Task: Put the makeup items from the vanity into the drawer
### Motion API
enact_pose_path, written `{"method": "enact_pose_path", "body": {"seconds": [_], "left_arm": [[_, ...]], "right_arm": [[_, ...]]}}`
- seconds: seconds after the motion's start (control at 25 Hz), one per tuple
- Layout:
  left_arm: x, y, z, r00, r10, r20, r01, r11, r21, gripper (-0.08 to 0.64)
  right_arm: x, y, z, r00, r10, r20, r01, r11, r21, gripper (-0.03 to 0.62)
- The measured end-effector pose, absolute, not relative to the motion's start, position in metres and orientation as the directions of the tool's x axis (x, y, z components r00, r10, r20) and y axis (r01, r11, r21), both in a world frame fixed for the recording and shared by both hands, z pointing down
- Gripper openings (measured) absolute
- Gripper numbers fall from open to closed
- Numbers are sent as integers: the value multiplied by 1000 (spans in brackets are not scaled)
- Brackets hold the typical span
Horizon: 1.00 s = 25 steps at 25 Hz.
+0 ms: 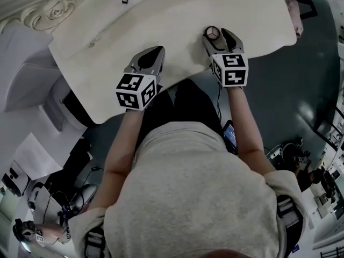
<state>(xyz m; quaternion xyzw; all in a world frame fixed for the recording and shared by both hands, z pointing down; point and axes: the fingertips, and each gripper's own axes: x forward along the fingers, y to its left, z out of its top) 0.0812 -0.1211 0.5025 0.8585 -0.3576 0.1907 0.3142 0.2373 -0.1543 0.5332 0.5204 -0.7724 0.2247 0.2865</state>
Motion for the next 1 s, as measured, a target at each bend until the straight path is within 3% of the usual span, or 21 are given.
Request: {"method": "enact_pose_path", "body": {"seconds": [0.48, 1.0], "left_arm": [[67, -125, 509, 639, -525, 563, -767, -494, 410, 11], [1, -129, 493, 572, -631, 524, -820, -423, 386, 11]], "right_arm": [[232, -156, 535, -304, -642, 704, -917, 397, -34, 224], [157, -165, 490, -407, -681, 609, -879, 473, -59, 224]]}}
